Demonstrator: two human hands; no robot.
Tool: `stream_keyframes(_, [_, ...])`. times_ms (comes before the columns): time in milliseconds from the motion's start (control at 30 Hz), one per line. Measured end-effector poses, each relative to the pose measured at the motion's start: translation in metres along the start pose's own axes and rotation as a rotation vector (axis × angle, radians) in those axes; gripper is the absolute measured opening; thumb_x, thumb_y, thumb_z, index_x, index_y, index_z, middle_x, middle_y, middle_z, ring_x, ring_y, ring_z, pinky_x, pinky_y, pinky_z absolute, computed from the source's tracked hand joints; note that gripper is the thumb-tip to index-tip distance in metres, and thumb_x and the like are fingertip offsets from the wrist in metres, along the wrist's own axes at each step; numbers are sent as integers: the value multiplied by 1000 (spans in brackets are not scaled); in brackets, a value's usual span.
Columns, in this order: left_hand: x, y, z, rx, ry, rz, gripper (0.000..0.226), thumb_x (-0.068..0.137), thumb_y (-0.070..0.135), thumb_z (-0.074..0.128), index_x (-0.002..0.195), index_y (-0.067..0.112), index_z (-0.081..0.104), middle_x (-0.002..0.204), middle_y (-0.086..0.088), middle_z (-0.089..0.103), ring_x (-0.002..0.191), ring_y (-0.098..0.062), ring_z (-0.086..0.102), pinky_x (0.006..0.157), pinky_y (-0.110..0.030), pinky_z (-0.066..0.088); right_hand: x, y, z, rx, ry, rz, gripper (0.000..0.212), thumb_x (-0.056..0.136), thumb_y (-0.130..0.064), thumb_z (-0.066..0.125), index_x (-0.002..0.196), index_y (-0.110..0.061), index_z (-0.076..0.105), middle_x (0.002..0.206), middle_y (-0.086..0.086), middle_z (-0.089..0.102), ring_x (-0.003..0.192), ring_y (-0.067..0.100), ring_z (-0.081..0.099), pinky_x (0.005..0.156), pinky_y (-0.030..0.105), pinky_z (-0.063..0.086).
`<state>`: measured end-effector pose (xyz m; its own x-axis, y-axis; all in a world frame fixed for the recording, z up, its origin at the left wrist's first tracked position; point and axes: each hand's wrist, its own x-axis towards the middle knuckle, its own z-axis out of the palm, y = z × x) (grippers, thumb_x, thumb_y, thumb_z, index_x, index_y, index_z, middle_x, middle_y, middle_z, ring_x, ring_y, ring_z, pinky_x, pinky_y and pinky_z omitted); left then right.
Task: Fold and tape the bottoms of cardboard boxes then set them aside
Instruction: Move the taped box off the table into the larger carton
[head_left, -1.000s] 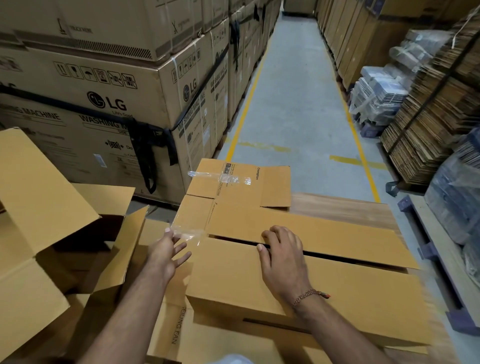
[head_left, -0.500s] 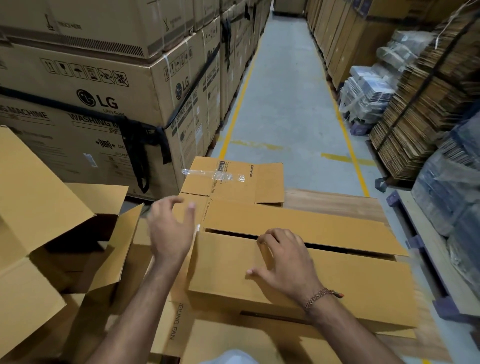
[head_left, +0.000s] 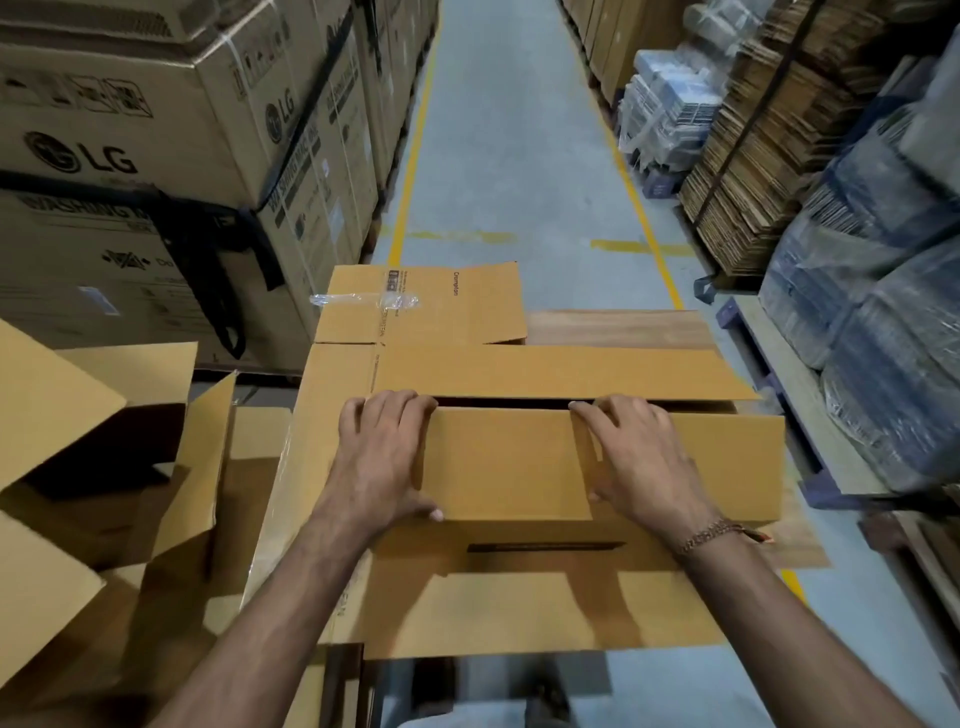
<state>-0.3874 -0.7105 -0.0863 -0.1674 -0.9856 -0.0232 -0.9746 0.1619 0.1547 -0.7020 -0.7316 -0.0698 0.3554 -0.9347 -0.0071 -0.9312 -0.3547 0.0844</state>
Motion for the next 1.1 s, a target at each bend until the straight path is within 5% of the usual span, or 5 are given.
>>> stream_keyframes(267, [-57,41,11,102,421,-100,111,44,50,103,136,15,51,133,-10,54,126,-32,46,116,-56,22,-52,-8,3,18,364,-24,88,62,-24,98,139,-17,55,119,8,57,111,31,53,96,47,43])
stream_keyframes(567, [-127,70,45,208,765,-170,25,90,23,82,111,16,71,113,-5,74,105,-33,64,100,-57,40,-137,-16,40,138,751,-219,24,107,-8,53,117,-12,74,110,3,73,95,26,63,77,39,47])
stream_keyframes(733, [-169,73,74,169,511,-205,53,82,26,78,134,14,70,142,-8,65,119,-37,62,92,-53,47,-170,-15,89,169,542,-305,28,106,-25,58,130,-15,69,133,5,67,103,27,62,78,39,50])
stream_keyframes(867, [-181,88,87,174,180,-335,104,85,92,37,158,19,44,165,-9,40,143,-35,47,103,-56,45,-184,-4,101,281,133,-202,53,103,-60,41,147,-32,54,164,-2,37,136,21,42,110,39,45])
stream_keyframes(1100, [-142,112,67,151,87,-501,107,80,86,55,161,23,25,173,-15,9,130,-33,53,81,-45,59,-132,20,59,586,-28,198,71,102,-19,62,163,-23,27,171,5,10,142,28,47,107,34,48])
